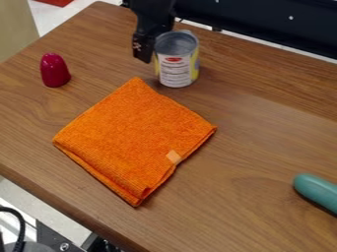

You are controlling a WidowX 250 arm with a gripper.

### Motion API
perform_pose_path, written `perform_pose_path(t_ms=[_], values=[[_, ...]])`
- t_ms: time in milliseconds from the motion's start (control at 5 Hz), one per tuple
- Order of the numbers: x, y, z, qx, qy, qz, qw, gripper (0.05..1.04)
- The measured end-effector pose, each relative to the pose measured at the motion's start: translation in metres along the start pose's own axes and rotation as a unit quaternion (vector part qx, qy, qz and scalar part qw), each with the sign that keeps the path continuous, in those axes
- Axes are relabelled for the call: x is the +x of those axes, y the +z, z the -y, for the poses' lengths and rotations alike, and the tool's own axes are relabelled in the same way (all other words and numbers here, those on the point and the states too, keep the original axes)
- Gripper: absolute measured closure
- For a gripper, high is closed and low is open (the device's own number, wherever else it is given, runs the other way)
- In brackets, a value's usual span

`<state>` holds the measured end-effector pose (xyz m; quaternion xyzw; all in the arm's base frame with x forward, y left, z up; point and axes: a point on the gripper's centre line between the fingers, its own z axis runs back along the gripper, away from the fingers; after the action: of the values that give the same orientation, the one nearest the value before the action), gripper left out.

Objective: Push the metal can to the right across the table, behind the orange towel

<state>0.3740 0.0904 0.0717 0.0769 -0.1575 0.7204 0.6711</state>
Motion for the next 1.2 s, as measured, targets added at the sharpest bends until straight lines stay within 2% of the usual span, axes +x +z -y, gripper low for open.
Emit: perform_pose_path(t_ms=[400, 800, 1000, 1200], values=[[-0.029, 0.01, 0.003, -0.007, 0.011, -0.001, 0.9999, 0.088], [-0.044, 0.018, 0.003, -0.003, 0.013, -0.016, 0.9998, 0.088], [-0.041, 0.019, 0.003, -0.001, -0.002, -0.025, 0.9997, 0.088], [-0.021, 0.04, 0.005, -0.03, -0.029, -0.039, 0.9984, 0.088]])
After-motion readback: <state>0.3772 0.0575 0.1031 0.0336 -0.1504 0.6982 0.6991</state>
